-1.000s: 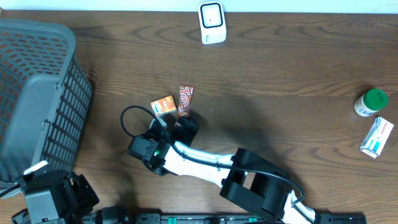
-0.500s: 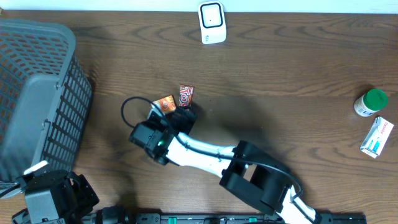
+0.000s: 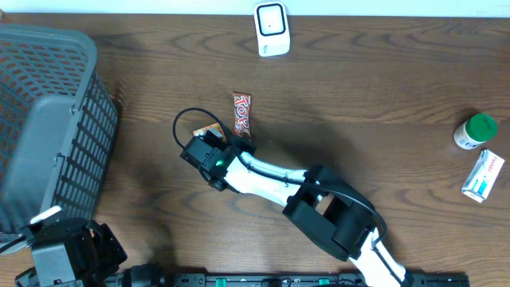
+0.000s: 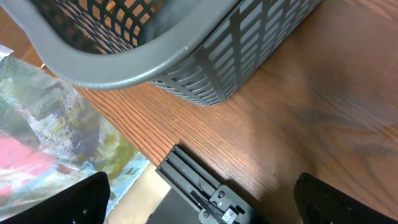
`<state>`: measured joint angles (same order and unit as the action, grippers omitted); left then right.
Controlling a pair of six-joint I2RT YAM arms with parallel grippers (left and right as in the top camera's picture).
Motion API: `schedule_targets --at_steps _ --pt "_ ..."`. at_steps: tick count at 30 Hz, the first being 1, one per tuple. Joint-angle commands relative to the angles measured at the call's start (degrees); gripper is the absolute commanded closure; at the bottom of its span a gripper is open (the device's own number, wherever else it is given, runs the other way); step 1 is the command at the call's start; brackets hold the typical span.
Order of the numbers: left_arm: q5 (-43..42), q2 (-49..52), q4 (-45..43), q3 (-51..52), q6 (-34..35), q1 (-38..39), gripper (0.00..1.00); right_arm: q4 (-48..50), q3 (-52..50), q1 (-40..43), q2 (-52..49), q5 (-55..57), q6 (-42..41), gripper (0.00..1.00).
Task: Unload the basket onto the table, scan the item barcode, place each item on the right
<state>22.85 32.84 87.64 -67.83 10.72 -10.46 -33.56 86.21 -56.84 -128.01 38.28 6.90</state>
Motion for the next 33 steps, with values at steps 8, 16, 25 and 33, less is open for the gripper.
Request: schedule_targets --at_steps 8,16,25,33 --pt "0.79 -0.2 0.13 -0.09 0.5 -0.24 0.05 -27.45 13.57 -0.79 2.62 -22.75 -5.57 0.99" --pt "0.79 -0.2 0.11 -0.09 0.5 -0.24 0.05 -39.12 21.03 2.4 14.34 -61.83 -4.22 0.99" --pt "0.79 -0.2 0.11 -0.09 0.5 -0.24 0.05 -42.36 15.65 9.16 15.1 -84.41 0.5 0.99" --pt "0.79 -0.2 0.11 -0.09 0.5 -0.24 0.05 -36.28 2.97 12.68 15.06 -91.36 1.09 0.99"
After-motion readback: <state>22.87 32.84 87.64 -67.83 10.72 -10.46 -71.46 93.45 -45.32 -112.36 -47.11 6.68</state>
